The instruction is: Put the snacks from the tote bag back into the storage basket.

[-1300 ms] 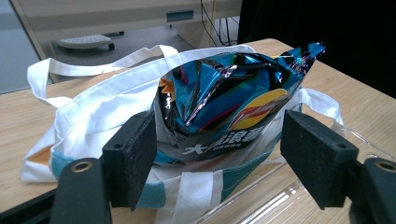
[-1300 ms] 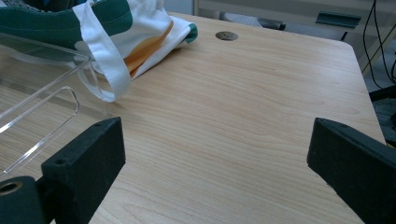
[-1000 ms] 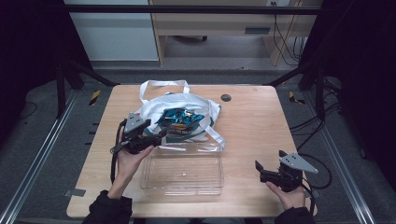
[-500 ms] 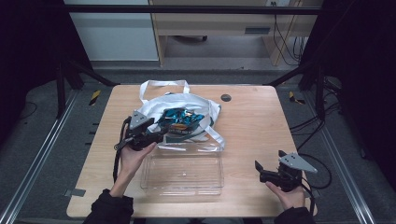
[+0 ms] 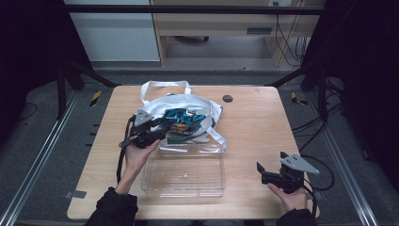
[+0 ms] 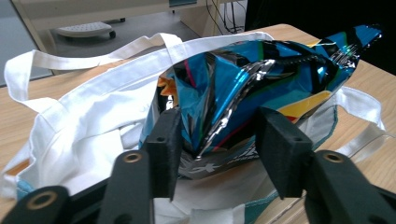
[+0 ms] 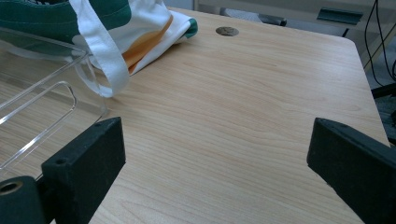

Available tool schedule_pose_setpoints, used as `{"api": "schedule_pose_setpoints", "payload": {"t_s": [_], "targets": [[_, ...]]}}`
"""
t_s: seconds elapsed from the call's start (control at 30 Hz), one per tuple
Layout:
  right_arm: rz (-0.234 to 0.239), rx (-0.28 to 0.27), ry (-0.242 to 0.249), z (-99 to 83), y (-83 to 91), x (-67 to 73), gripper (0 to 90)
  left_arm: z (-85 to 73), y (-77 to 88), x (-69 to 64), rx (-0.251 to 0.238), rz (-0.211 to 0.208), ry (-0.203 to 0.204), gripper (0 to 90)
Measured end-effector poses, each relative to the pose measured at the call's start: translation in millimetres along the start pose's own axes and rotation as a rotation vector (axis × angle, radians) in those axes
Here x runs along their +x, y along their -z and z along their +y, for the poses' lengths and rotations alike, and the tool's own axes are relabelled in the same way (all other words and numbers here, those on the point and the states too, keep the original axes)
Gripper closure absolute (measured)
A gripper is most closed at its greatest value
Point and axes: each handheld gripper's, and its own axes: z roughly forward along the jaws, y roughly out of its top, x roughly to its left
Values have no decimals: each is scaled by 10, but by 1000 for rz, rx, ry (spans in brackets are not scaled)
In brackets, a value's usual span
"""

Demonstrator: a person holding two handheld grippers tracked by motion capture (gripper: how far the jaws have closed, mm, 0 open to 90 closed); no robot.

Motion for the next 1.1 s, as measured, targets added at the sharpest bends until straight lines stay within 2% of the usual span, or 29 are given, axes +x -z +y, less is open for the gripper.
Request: {"api": "schedule_pose_setpoints", "payload": {"t_s": [0.23, 0.4, 0.6, 0.93, 1.03, 1.1], "targets": [[-1, 1, -5, 1, -4, 2, 47, 10, 19, 14, 17, 21, 14, 698], [0, 3, -5, 1, -8, 2, 47, 13, 35, 2, 10, 32, 24, 803], [1, 4, -5, 2, -6, 6, 48, 13, 68, -31, 5, 20, 8, 879], [0, 2, -3, 2, -3, 5, 49, -23, 111, -115, 9, 30, -22, 866], [0, 2, -1, 2, -4, 4, 49, -11, 106, -86, -7, 20, -29, 790], [0, 4, -2, 2, -7, 4, 49, 2, 98, -79, -18, 22, -40, 709]]}}
